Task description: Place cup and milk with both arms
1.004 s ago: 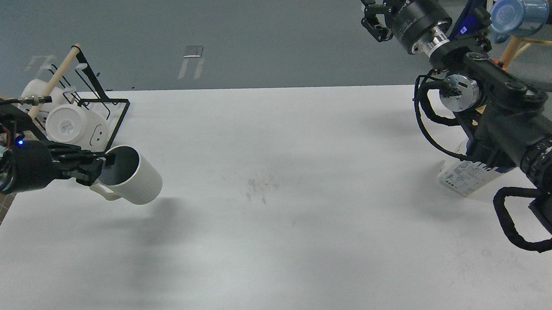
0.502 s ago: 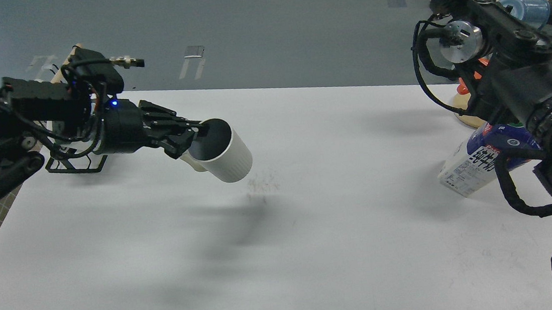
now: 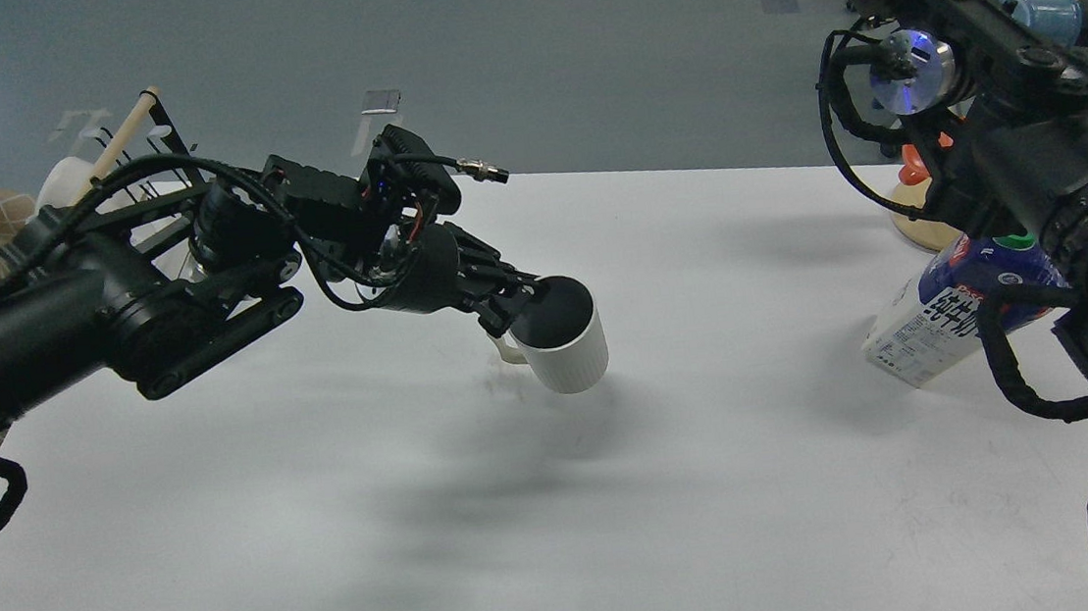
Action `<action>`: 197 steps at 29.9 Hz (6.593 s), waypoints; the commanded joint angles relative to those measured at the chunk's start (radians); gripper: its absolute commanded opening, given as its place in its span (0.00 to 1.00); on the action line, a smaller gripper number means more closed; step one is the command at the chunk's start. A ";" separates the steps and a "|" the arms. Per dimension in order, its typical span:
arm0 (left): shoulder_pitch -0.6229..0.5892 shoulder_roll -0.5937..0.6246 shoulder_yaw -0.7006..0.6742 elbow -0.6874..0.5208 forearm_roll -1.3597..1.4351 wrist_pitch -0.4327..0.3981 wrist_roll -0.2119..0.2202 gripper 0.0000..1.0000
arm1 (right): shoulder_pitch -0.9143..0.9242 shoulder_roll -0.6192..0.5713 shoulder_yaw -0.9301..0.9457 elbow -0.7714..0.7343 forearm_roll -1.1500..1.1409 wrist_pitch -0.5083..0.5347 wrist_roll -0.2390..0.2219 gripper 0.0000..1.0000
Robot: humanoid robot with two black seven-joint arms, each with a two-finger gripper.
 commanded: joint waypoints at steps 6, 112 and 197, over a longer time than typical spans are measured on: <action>-0.001 -0.101 0.015 0.113 0.003 0.000 0.007 0.00 | -0.008 0.000 0.000 0.000 0.000 -0.001 0.000 1.00; -0.061 0.205 -0.097 0.102 -1.648 0.000 0.081 0.96 | -0.720 -1.313 -0.558 1.128 -1.169 -0.910 0.000 1.00; -0.042 0.199 -0.094 0.102 -1.645 0.000 0.084 0.97 | -0.402 -0.525 -0.729 0.825 -1.367 -0.910 0.000 0.01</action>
